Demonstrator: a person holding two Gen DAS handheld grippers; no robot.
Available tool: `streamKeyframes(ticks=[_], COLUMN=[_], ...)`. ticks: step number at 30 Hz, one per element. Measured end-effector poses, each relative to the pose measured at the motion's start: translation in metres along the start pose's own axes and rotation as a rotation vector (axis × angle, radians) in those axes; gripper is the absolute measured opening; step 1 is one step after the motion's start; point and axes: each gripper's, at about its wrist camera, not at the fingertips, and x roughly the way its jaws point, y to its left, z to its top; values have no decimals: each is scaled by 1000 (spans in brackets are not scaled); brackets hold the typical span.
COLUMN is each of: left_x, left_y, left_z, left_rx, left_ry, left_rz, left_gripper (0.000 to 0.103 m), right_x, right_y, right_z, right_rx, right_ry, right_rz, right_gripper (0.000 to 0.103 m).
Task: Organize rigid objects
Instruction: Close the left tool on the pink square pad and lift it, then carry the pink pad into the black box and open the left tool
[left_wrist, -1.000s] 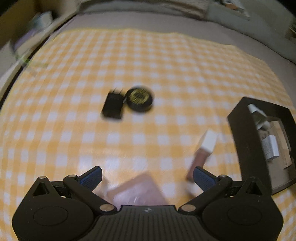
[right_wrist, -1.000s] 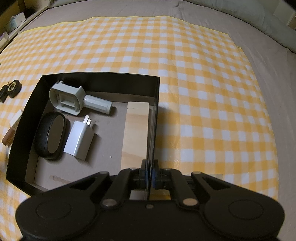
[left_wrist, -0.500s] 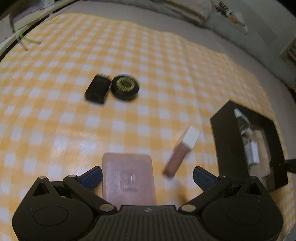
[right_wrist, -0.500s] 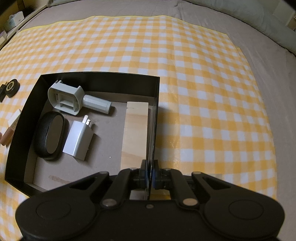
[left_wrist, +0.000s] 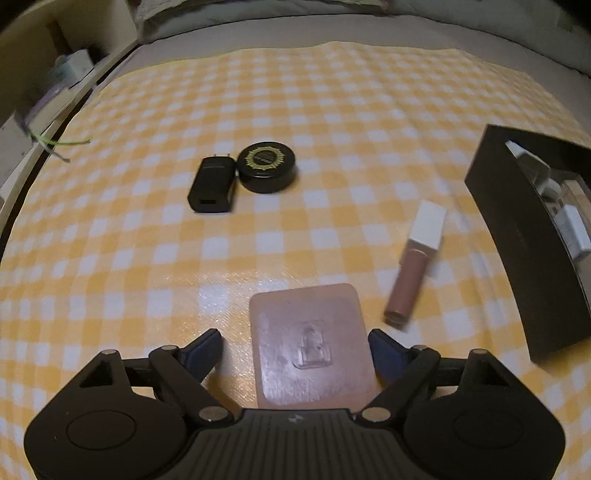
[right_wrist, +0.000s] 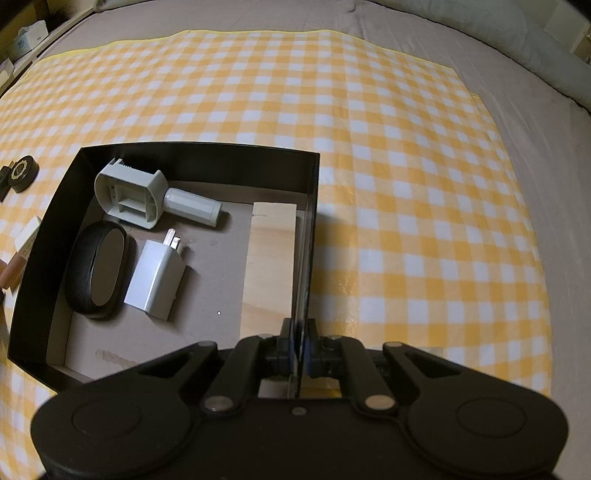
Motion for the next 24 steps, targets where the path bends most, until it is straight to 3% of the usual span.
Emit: streamKeyframes(ticks=[3, 6, 11, 14, 18, 24], left_x=[1, 1, -10, -27, -59, -91], left_y=[8, 11, 16, 24, 20, -27], left_z=[1, 3, 8, 15, 28, 45], left_rx=[-47, -74, -145, -185, -210, -115], left_ry=[1, -3, -9, -56, -130, -191], left_rz=[-8, -5, -44, -64, -150, -324], left_gripper=[83, 67, 66, 66, 66, 66], right_x=[0, 0, 1, 1, 1, 1], right_y=[1, 0, 0, -1, 0, 0], right_z=[0, 0, 0, 0, 0, -1], right_rx=[3, 0, 0, 1, 0, 0], right_ry=[0, 0, 0, 1, 0, 0], right_rz=[1, -1, 0, 0, -1, 0], right_gripper=[6, 6, 6, 6, 6, 6])
